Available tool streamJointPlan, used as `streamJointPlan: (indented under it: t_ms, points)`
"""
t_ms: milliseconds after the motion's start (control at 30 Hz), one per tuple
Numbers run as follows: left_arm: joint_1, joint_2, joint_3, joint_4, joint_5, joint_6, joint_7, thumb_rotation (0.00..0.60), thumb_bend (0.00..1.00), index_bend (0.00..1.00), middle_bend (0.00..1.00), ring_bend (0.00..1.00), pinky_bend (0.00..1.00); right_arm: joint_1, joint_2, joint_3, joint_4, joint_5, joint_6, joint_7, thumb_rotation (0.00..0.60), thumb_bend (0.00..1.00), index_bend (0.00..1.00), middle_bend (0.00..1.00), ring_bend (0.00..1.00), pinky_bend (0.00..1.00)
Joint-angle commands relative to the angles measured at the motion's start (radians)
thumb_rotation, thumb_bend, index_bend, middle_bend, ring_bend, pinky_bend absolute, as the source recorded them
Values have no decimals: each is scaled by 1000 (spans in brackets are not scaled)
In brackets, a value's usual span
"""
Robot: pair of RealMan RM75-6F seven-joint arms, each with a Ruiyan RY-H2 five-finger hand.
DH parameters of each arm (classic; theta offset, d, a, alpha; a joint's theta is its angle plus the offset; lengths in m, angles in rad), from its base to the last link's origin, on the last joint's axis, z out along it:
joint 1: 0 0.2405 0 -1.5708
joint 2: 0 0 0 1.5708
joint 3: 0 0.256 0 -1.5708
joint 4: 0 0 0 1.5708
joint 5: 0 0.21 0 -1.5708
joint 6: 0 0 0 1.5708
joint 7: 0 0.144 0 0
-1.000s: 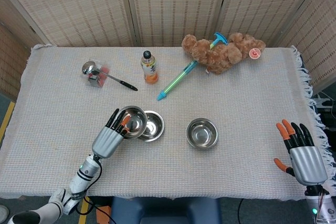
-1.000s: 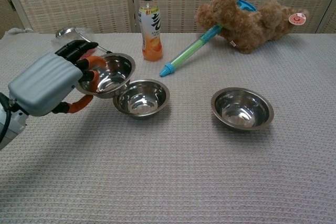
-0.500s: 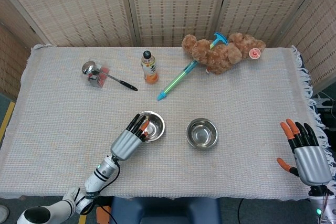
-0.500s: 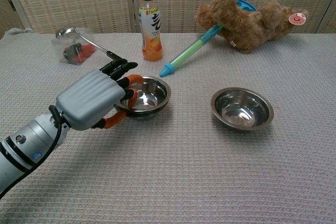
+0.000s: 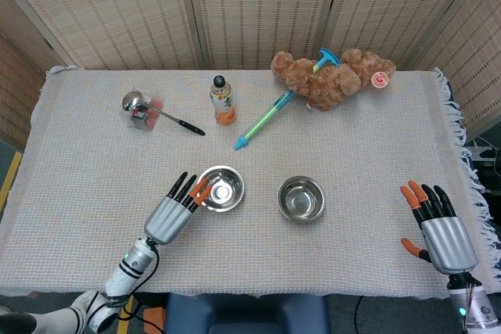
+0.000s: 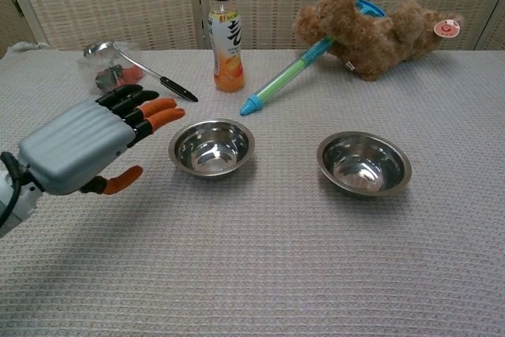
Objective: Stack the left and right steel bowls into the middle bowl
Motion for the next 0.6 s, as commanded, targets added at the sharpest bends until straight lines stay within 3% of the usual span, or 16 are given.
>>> streamJointPlan:
  t_ms: [33, 133, 333, 467, 600]
  points:
    - [109, 131, 27, -110, -64, 48, 1, 600, 427, 0, 13, 0, 45, 68, -47, -4, 22, -36, -86, -44, 600, 68, 0, 0, 0, 0]
    - [163, 180, 25, -132, -90, 93, -44, 600, 425, 0, 13, 0, 45, 125, -106, 1, 56, -64, -147, -71, 600, 86, 32, 0, 0, 0]
    - [204, 210, 17, -132, -105, 132, -100, 600, 427, 0, 15, 0, 46, 179, -186, 18, 110, -66, -202, -94, 600, 124, 189, 0, 0, 0]
    - [250, 238, 6, -99, -138, 149, -189, 600, 429, 0, 17, 0, 45, 273, -334, 44, 195, -37, -331, -137, 600, 156, 304, 0, 0, 0]
    - [258, 258, -1, -101, -139, 140, -221, 600, 427, 0, 19, 0, 45, 318, -422, 60, 265, 4, -391, -163, 600, 182, 329, 0, 0, 0]
